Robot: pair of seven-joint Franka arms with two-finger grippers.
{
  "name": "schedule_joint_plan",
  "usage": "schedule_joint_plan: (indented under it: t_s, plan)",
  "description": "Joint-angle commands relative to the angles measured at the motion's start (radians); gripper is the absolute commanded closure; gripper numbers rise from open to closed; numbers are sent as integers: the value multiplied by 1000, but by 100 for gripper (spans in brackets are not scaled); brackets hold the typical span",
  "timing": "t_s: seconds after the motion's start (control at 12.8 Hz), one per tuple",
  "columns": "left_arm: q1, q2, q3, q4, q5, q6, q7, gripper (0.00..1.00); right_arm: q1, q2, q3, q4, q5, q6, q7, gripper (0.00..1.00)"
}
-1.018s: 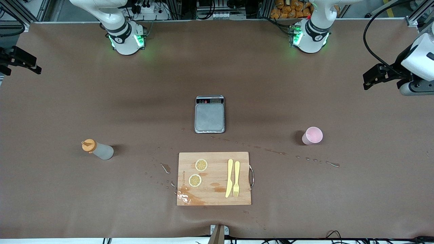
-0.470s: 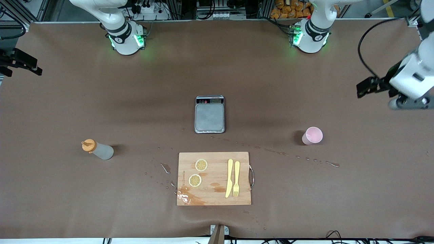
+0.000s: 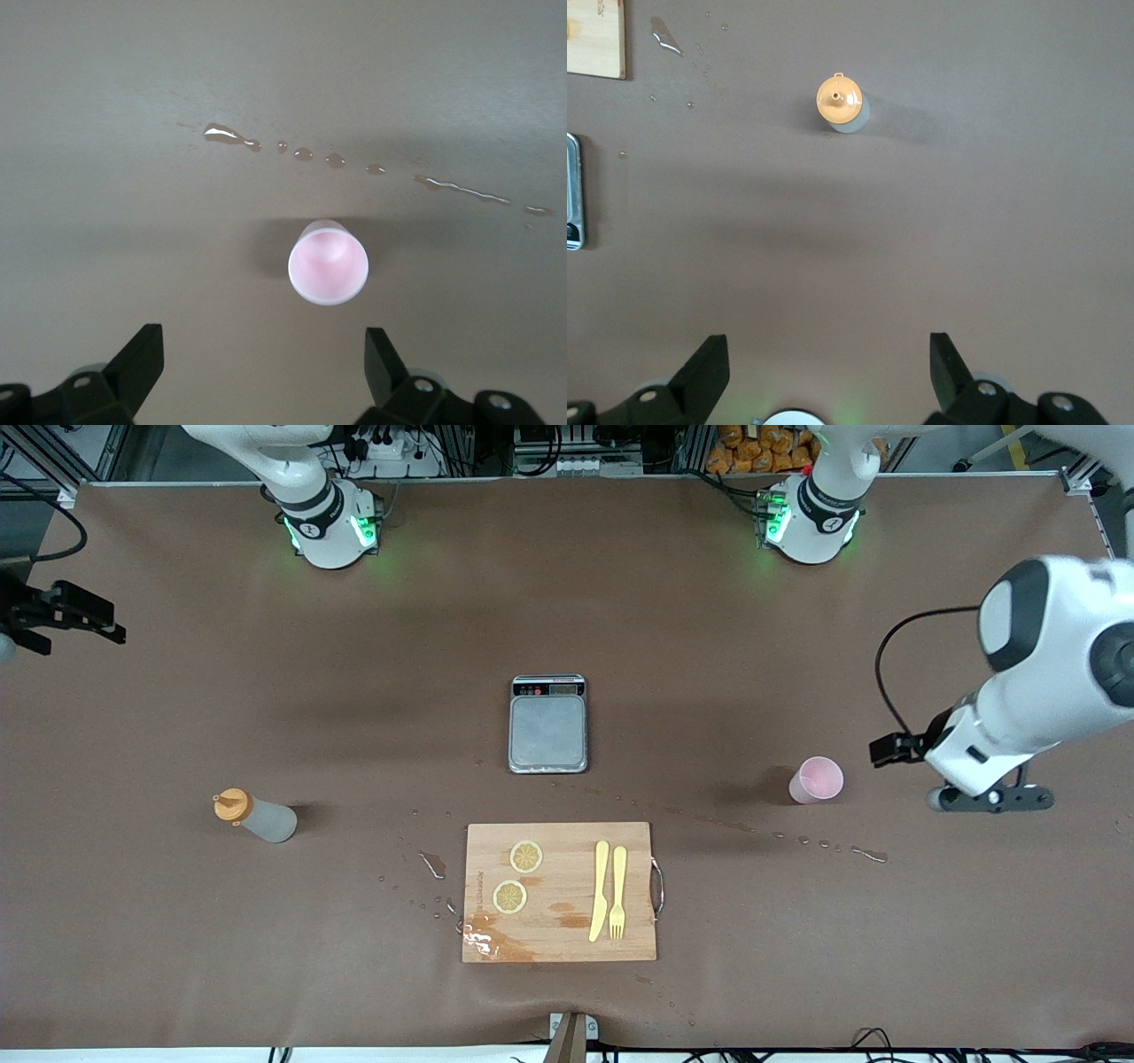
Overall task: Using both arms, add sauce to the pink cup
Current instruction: 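Grasp the pink cup with the left gripper while the right gripper approaches the bottle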
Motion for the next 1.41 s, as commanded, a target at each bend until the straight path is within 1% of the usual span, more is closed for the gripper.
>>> schedule_joint_plan:
  t_s: [0.0, 0.16, 0.31, 0.47, 0.55, 0.78, 0.94, 1.02, 1.1, 1.18, 1.33]
  plan:
    - [0, 78, -3, -1, -12, 67, -8, 0, -43, 3, 8, -50, 32, 57, -120, 0]
    - [-6, 121, -3, -10, -14, 88, -33, 0, -119, 10, 8, -87, 124, 82, -257, 0]
    - [-8, 131, -3, -48, -12, 110, -34, 0, -184, 35, 8, -87, 166, 85, -396, 0]
    - [-8, 144, -3, -106, -12, 183, -36, 0, -226, 68, 8, -87, 201, 86, -480, 0]
    - [-8, 146, -3, -137, -14, 218, -36, 0, -236, 85, 8, -87, 209, 100, -513, 0]
    - [-2, 144, -3, -188, -12, 249, -34, 0, -241, 154, 8, -87, 213, 193, -609, 0]
    - [0, 158, -3, -211, -9, 285, -34, 4, -247, 203, 8, -87, 215, 262, -729, 0]
    - [0, 166, -3, -211, -9, 289, -34, 15, -253, 226, 8, -87, 223, 288, -785, 0]
    - [0, 172, -3, -209, -9, 297, -36, 32, -270, 248, 8, -86, 261, 293, -827, 0]
    - [-3, 181, -3, -209, -9, 306, -36, 53, -276, 271, 8, -86, 297, 295, -870, 0]
    - [-12, 198, -3, -202, -11, 315, -54, 94, -278, 308, 9, -81, 336, 305, -936, 0]
